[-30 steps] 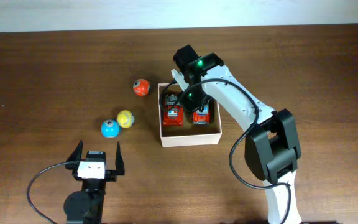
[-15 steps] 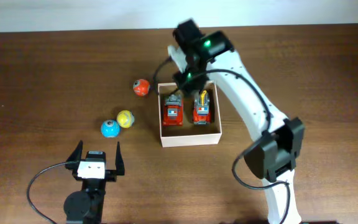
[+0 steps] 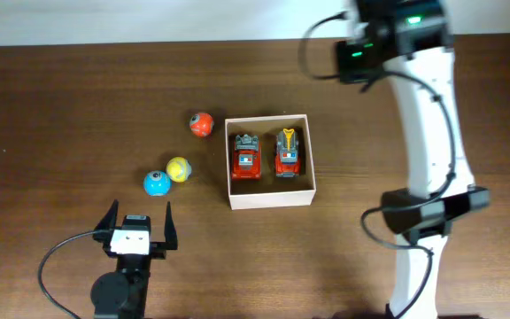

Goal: Pack container
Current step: 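Raise the right gripper and withdraw it to the right side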

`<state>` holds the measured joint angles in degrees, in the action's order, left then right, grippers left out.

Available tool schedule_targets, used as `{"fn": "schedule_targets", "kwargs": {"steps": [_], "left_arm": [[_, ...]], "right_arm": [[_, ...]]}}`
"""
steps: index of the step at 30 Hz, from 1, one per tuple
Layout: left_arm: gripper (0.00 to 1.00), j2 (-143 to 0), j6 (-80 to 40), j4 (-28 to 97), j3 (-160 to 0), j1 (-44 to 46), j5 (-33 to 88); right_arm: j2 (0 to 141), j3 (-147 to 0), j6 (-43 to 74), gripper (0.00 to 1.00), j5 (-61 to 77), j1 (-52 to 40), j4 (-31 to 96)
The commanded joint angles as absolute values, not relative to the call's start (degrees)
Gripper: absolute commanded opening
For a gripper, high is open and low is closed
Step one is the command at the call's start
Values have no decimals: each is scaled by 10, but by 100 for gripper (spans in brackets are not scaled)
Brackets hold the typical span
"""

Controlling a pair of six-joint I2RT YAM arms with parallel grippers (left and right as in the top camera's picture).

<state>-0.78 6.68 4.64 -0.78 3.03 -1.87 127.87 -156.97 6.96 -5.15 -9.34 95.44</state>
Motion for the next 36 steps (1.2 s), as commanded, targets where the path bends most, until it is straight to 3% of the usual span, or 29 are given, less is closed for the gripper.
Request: {"fn": "schedule_targets", "kwargs": {"steps": [1, 3, 5, 6, 8, 9, 17, 25, 31, 36], "left_arm": [[99, -3, 76, 48, -5, 27, -12], [99, -3, 76, 48, -5, 27, -12], [99, -3, 76, 48, -5, 27, -12], [99, -3, 76, 48, -5, 27, -12], [99, -3, 76, 48, -5, 27, -12], [99, -3, 76, 48, -5, 27, -12], [99, -3, 76, 48, -5, 27, -12], [99, -3, 76, 48, -5, 27, -12], [99, -3, 76, 48, -5, 27, -12], [99, -3, 76, 48, -5, 27, -13]], "right_arm": [[1270, -1582, 111, 22, -74, -38, 963], [1270, -1582, 115, 27, -74, -5, 968], [1270, -1581, 116, 37, -74, 28, 973], [1270, -1581, 117, 48, -73, 43, 973], [1270, -1577, 117, 87, -73, 70, 973], [1270, -1577, 117, 99, -73, 79, 973], [1270, -1576, 117, 99, -69, 137, 973], [1270, -1574, -1, 98, 187, 112, 973], [1270, -1574, -13, 95, 178, 19, 973], [1270, -1574, 40, 99, 34, -39, 973]]}}
